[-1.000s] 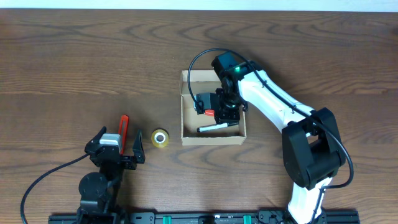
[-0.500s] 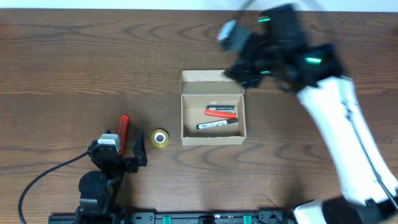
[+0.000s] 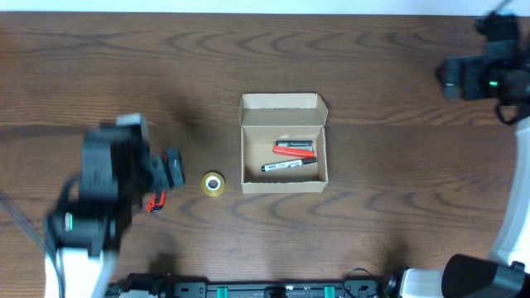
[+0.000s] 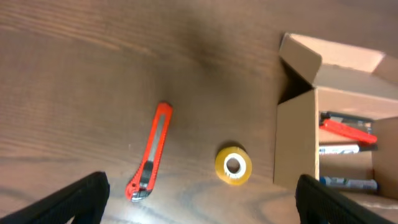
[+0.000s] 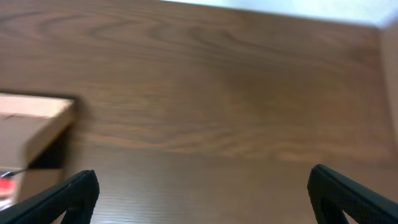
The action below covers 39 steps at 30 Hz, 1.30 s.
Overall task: Pack container
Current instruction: 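Retract the right arm aside and move the left gripper toward the tape, then lower the left gripper onto the yellow tape roll and grasp it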
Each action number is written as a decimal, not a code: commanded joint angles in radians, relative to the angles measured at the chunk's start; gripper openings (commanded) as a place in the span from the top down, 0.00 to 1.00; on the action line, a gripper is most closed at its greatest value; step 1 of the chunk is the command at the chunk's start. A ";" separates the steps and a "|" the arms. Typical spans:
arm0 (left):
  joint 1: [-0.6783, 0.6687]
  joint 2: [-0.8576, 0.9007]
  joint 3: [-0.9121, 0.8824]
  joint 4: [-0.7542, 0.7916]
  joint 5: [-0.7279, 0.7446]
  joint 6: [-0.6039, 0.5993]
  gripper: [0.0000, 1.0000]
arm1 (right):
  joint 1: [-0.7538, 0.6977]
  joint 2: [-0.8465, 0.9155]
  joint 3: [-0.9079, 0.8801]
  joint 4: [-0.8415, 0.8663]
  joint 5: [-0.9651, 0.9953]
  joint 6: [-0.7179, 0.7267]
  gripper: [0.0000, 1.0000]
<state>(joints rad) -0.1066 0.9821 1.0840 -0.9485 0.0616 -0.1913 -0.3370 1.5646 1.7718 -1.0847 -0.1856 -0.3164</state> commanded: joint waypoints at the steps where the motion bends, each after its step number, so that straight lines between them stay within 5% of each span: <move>1: -0.010 0.190 0.169 -0.077 -0.029 -0.014 0.05 | -0.095 0.044 0.001 -0.005 -0.005 0.044 0.01; 9: -0.181 0.432 0.251 -0.186 -0.136 -0.011 0.05 | -0.181 0.155 0.001 -0.013 -0.054 0.133 0.01; 16: -0.343 0.464 0.164 -0.169 -0.252 -0.036 0.05 | -0.169 0.196 0.001 -0.012 -0.058 0.133 0.01; 39: -0.233 0.464 -0.185 0.155 -0.063 0.051 0.05 | -0.159 0.196 0.001 -0.053 -0.054 0.128 0.01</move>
<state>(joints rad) -0.3794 1.4467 0.9234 -0.8017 -0.0326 -0.1749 -0.5037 1.7607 1.7718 -1.1332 -0.2321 -0.1982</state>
